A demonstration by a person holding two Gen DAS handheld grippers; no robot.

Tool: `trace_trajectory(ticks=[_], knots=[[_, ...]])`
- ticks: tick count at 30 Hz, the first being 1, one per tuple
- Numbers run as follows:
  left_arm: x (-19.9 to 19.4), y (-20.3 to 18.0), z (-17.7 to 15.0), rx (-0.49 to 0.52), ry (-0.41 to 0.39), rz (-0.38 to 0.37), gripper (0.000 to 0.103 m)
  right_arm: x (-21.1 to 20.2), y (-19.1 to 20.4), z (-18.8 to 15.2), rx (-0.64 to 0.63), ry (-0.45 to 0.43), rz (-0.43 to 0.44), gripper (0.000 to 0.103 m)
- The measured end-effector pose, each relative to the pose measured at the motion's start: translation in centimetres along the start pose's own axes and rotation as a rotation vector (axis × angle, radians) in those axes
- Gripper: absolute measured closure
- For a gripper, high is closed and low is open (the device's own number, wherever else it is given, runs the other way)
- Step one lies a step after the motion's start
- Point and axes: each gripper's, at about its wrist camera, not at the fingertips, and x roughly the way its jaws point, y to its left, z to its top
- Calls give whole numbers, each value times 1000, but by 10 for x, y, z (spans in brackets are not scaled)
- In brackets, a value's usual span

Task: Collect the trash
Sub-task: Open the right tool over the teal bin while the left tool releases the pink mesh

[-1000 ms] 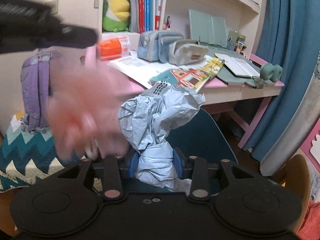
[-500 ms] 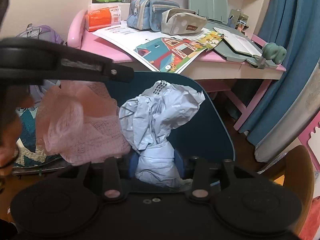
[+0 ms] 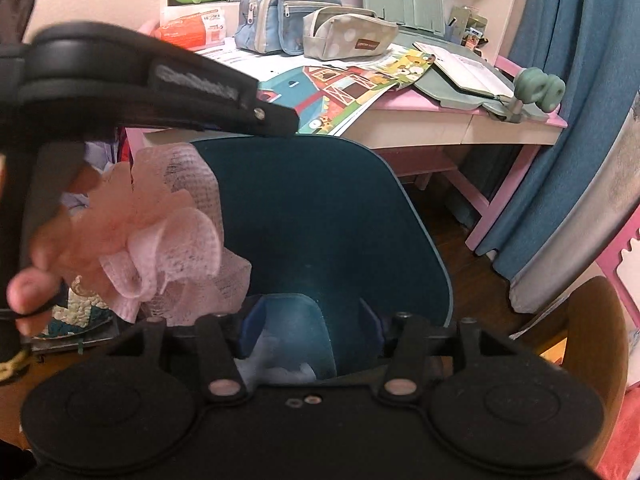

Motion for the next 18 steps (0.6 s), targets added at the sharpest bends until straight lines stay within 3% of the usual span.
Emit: trace_trajectory(ticks=[1, 3, 4, 11, 18], knots=[[-4, 0, 1, -4, -6, 1, 74, -2, -1, 0, 4, -4, 2, 52], [-18, 0, 5, -16, -37, 10, 40, -10, -1, -1, 2, -24, -1, 51], [-27, 0, 6, -17, -65, 15, 36, -16, -1, -1, 4, -39, 1, 51], [-74, 8, 15, -1, -95, 52, 31, -59, 8, -1, -5, -113, 66, 49], [-131, 36, 8, 1, -139, 167, 28, -74, 64, 7, -92, -167, 155, 48]])
